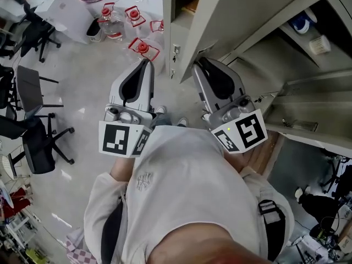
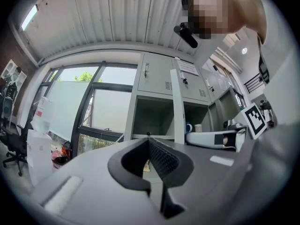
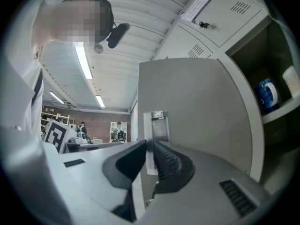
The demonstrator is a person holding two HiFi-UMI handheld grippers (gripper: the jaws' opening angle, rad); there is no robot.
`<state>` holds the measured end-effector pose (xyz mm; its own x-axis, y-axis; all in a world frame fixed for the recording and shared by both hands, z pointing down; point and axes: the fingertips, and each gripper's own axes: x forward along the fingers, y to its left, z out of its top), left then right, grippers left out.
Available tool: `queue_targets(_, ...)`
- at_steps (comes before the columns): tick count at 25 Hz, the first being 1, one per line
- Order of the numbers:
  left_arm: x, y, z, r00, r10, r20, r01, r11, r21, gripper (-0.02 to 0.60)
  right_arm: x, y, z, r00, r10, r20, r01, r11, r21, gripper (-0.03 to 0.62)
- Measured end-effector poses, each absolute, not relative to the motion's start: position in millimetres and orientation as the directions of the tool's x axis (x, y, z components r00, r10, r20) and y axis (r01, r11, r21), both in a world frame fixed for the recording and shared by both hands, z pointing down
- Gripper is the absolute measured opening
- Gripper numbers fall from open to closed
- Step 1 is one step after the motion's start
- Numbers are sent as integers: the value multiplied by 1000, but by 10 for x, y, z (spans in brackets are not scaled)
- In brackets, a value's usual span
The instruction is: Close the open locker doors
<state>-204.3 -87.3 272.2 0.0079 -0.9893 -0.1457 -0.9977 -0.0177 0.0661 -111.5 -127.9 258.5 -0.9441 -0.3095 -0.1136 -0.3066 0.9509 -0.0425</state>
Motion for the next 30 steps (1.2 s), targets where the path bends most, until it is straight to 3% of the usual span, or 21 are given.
queue_targets(15,-2846,-1186,2617,94,-985,-145,-994,-102,44,9,-1946,-1963,2610,-856,-508,-100,-513,857,38,40)
queue_targets(30,-3352,-1298,2693,89,-986,-139,-993,-98,63,9,-2360,-2933,2624,-722,-684,-100,-691,720,63,40)
